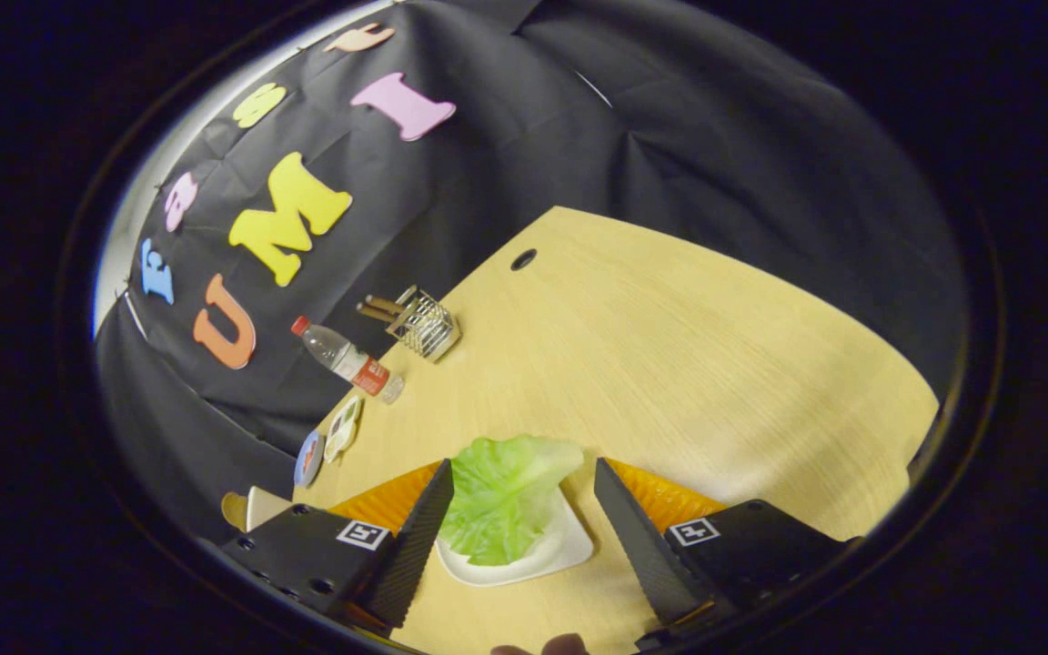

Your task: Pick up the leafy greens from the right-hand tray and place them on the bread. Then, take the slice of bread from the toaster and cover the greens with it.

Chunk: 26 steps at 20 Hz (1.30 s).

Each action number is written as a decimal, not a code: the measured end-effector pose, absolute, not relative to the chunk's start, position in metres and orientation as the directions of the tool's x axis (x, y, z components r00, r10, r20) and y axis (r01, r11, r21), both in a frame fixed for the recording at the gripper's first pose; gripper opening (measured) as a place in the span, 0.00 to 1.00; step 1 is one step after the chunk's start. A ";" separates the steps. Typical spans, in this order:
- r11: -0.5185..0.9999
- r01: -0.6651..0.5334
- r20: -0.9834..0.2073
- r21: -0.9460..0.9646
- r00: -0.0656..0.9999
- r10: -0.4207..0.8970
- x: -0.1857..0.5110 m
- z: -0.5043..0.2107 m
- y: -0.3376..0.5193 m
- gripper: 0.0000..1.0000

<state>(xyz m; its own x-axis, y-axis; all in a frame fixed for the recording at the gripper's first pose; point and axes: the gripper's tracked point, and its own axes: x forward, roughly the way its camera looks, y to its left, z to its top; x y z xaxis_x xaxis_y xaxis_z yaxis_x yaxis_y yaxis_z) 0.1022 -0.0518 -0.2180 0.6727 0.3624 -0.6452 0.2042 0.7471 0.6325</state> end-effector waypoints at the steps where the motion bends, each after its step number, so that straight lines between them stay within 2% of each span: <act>1: 0.736 0.219 -0.651 0.640 0.665 0.367 0.102 -0.222 -0.054 0.95; 4: 0.719 0.242 -0.656 0.651 0.656 0.374 0.108 -0.229 -0.059 0.94; 8: 0.703 0.271 -0.667 0.657 0.643 0.375 0.124 -0.243 -0.051 0.73; 11: 0.691 0.300 -0.680 0.658 0.631 0.374 0.125 -0.250 -0.055 0.31; 12: 0.683 0.305 -0.676 0.664 0.636 0.373 0.126 -0.248 -0.058 0.24; 14: 0.688 0.288 -0.666 0.666 0.645 0.374 0.126 -0.244 -0.059 0.04; 16: 0.680 0.246 -0.631 0.691 0.664 0.402 0.125 -0.230 -0.056 0.00; 26: 0.595 0.070 -0.442 0.800 0.739 0.508 0.107 -0.125 -0.013 0.00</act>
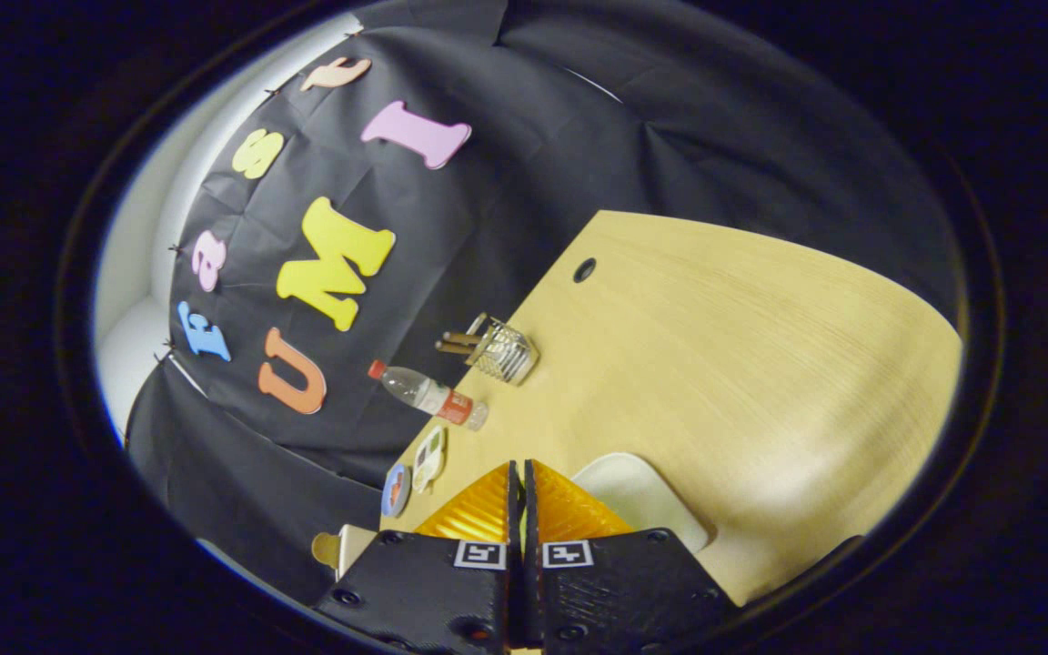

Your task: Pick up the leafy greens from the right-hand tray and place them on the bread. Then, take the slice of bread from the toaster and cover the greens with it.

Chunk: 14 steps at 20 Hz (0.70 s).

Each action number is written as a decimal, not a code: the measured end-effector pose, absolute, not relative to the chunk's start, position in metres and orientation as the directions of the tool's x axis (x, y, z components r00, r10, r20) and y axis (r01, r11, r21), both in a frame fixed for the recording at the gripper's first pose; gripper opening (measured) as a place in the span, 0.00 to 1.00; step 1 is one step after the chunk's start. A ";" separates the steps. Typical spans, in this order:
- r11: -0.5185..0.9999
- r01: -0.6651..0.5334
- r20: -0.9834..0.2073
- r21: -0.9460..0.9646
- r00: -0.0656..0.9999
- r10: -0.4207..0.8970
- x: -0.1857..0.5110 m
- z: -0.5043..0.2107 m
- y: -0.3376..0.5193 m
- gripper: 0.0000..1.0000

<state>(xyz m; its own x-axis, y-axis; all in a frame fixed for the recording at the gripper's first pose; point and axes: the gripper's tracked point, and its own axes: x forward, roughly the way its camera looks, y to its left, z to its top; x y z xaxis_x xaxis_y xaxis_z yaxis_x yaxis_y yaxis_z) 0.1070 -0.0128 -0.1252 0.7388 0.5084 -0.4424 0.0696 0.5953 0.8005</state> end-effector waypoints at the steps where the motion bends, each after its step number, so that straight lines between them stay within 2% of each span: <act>1: 0.595 0.048 -0.428 0.802 0.742 0.517 0.104 -0.115 -0.004 0.00; 7: 0.596 -0.073 -0.367 0.800 0.726 0.582 0.087 -0.066 0.071 0.00; 14: 0.545 -0.160 -0.337 0.823 0.636 0.695 0.067 -0.064 0.189 0.00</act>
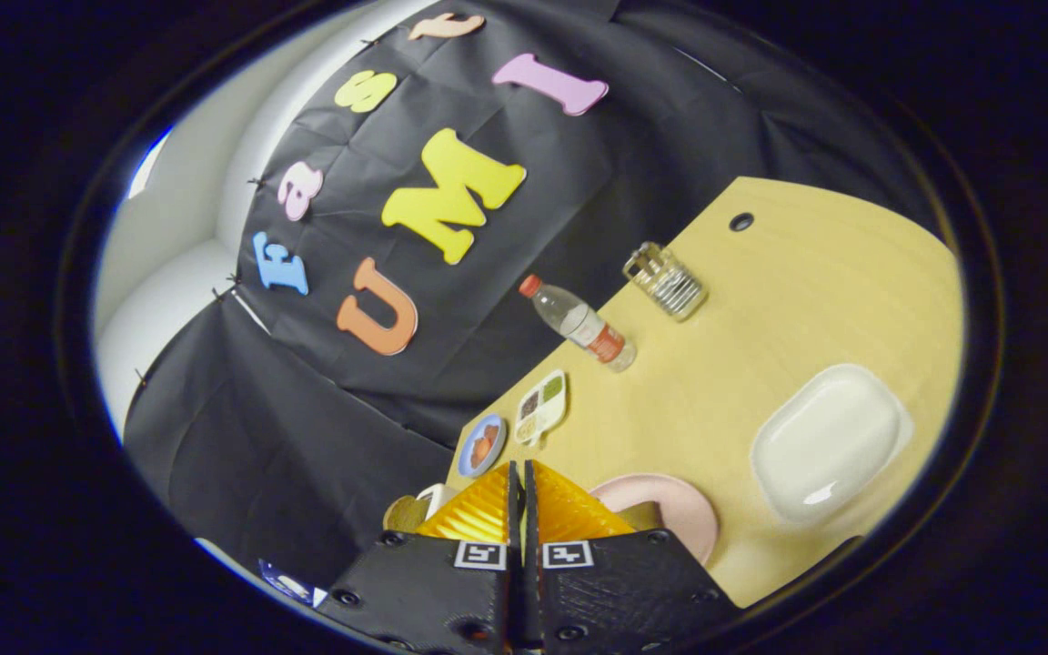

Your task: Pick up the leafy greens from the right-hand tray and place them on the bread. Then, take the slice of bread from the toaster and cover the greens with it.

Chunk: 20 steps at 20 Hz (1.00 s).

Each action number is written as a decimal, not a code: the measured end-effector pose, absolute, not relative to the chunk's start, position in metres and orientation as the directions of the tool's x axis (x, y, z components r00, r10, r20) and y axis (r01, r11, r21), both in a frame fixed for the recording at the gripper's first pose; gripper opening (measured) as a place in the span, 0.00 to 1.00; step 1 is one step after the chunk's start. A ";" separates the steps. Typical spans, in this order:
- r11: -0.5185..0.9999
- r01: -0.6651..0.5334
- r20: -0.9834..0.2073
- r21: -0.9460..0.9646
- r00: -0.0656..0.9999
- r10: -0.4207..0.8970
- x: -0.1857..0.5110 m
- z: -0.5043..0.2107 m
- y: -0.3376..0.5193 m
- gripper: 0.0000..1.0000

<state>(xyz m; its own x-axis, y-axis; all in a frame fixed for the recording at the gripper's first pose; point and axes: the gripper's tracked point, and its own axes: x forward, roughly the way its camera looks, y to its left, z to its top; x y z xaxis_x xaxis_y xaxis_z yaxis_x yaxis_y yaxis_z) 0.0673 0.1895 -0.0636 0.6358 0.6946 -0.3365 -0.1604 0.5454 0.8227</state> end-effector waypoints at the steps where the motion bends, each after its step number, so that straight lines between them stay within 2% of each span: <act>1: 0.534 -0.169 -0.331 0.829 0.622 0.710 0.064 -0.068 0.205 0.00; 6: 0.489 -0.145 -0.350 0.860 0.529 0.773 0.038 -0.108 0.262 0.00; 9: 0.504 -0.100 -0.389 0.858 0.515 0.764 0.036 -0.134 0.265 0.00; 20: 0.620 0.017 -0.503 0.784 0.602 0.620 0.053 -0.197 0.195 0.00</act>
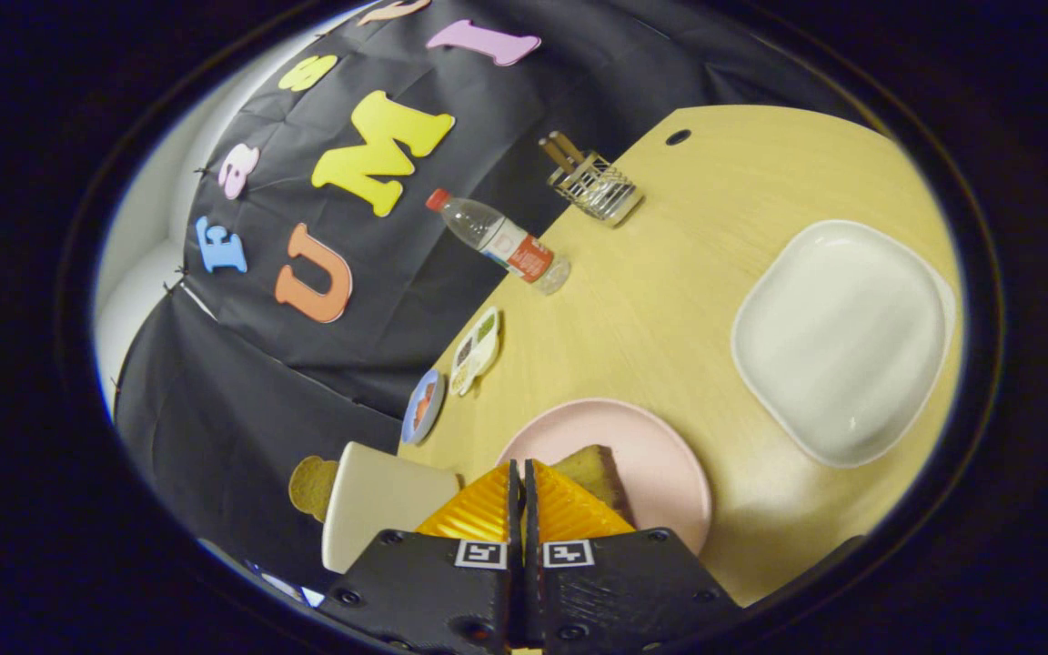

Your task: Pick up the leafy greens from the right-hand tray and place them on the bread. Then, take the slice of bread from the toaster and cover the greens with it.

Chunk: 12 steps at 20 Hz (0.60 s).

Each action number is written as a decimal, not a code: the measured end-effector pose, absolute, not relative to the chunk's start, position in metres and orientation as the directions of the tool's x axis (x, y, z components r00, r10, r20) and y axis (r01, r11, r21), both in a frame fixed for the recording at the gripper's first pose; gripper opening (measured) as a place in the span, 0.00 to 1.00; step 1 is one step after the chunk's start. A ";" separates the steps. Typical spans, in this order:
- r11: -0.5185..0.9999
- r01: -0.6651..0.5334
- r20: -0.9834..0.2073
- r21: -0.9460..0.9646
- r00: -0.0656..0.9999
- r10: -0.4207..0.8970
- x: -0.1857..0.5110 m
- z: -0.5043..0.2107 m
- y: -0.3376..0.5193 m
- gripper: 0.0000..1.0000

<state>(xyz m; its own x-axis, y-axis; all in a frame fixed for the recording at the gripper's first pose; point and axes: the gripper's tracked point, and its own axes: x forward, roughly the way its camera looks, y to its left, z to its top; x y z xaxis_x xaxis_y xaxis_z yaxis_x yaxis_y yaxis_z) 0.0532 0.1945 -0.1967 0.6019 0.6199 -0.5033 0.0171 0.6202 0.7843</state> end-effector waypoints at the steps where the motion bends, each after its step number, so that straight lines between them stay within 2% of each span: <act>1: 0.629 0.023 -0.511 0.777 0.607 0.609 0.054 -0.199 0.191 0.00; 4: 0.668 -0.014 -0.506 0.744 0.641 0.577 0.058 -0.199 0.181 0.02; 5: 0.687 -0.026 -0.510 0.726 0.650 0.563 0.057 -0.199 0.179 0.15; 6: 0.707 -0.041 -0.510 0.706 0.663 0.548 0.058 -0.198 0.175 0.19; 11: 0.857 -0.100 -0.460 0.506 0.809 0.366 0.069 -0.165 0.143 0.87; 12: 0.881 -0.101 -0.437 0.461 0.839 0.325 0.070 -0.154 0.139 0.90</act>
<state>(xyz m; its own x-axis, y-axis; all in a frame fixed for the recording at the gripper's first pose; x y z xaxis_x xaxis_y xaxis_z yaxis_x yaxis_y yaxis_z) 0.0705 0.1394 -0.1538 0.8391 0.3245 -0.4365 -0.1009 0.8814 0.4614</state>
